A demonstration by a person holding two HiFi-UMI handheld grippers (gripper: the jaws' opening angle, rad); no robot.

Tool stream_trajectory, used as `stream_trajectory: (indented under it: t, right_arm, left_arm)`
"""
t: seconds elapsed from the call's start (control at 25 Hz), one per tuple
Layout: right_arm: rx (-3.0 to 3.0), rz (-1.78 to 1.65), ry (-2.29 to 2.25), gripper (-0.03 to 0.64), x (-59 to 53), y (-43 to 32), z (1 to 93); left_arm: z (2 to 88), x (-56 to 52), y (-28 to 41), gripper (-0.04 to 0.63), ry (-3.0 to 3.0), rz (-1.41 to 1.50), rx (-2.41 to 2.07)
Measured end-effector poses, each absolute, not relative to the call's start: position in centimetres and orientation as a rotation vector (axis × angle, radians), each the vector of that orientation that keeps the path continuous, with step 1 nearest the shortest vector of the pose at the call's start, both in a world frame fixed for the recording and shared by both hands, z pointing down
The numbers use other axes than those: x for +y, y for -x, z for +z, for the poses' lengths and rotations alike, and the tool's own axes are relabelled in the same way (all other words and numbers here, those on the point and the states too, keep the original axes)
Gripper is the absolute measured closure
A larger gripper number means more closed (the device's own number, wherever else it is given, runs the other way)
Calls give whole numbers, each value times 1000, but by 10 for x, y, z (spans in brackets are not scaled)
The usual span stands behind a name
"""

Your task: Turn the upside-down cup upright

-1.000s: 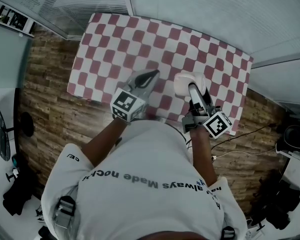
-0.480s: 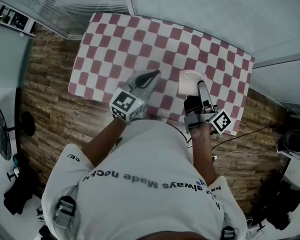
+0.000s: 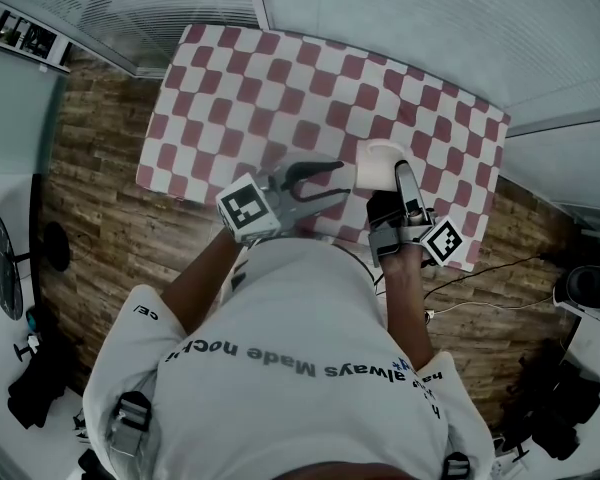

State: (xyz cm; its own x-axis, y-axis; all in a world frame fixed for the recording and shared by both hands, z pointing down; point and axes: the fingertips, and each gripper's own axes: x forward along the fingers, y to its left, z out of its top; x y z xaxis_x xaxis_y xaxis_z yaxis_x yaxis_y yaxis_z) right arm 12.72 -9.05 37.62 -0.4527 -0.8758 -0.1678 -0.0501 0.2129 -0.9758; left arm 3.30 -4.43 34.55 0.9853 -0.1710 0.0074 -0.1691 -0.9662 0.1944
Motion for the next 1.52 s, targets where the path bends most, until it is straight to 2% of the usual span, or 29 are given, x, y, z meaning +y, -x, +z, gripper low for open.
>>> stream_trajectory:
  t: [0.48, 0.88, 1.0, 1.52]
  right_arm:
    - [1691, -1355, 834, 183, -94, -121, 380]
    - [1643, -1377, 757, 183, -94, -114, 380]
    - [1626, -1385, 738, 183, -92, -113, 383]
    - [1731, -1317, 643, 189, -84, -105, 369]
  left_arm:
    - [353, -31, -64, 414, -2924, 28, -121]
    - [352, -37, -77, 485, -2891, 12, -126]
    - [354, -38, -76, 531, -2890, 34, -129]
    - [345, -30, -72, 571, -2809, -35, -25]
